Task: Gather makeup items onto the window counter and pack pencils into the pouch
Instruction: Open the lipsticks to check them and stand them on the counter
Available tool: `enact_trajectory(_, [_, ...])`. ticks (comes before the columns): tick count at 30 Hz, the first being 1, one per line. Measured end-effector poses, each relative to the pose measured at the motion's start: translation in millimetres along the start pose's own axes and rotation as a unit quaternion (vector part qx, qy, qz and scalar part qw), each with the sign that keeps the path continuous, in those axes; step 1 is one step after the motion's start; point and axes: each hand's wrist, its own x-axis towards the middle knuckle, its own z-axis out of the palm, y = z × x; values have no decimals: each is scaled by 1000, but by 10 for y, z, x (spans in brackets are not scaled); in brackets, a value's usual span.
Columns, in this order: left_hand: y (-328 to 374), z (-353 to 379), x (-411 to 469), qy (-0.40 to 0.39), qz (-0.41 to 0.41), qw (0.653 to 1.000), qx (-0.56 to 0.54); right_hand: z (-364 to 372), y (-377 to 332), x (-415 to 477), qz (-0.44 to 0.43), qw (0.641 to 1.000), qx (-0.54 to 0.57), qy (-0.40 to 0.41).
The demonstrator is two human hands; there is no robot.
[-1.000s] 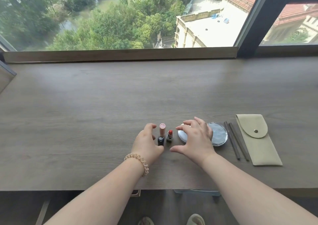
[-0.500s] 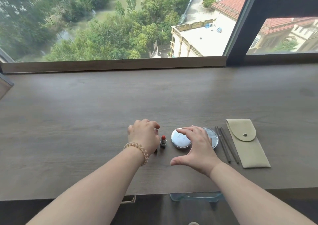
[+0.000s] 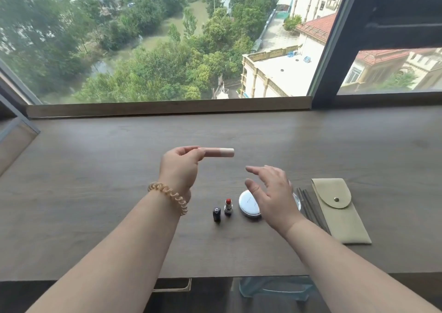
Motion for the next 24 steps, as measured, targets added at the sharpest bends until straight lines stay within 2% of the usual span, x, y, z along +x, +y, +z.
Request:
enact_trajectory(3, [234,-38,-165,-33,19,999,-37,-164,-408,134,-7,994,100,32])
enact_trajectory(8, [281,-131,-365,-61,17,996,-58,-262,-668,148,-13,999,-5,44])
enact_trajectory(13, [304,-149,-469,-139,10,990,-31,-364,-777,197,25,1000,-1,4])
enact_trajectory(15, [366,-145,-512,-211,48,976,4,-413,-865,234,6,998,-63,-6])
enact_trajectory(17, [418,-137,-538,-268,121,953,77,-467,-923,280,-17,993,-113,5])
enact_trajectory(20, [478,-140,-514,-253,251,907,223,-551,-987,301,-39,992,-120,19])
enact_trajectory(22, [539,-171,-498,-279,269,893,228,-564,-1001,253,-102,984,-137,55])
enact_trajectory(24, [543,-203,-477,-336,232,888,212,-571,-953,201,-222,944,-187,155])
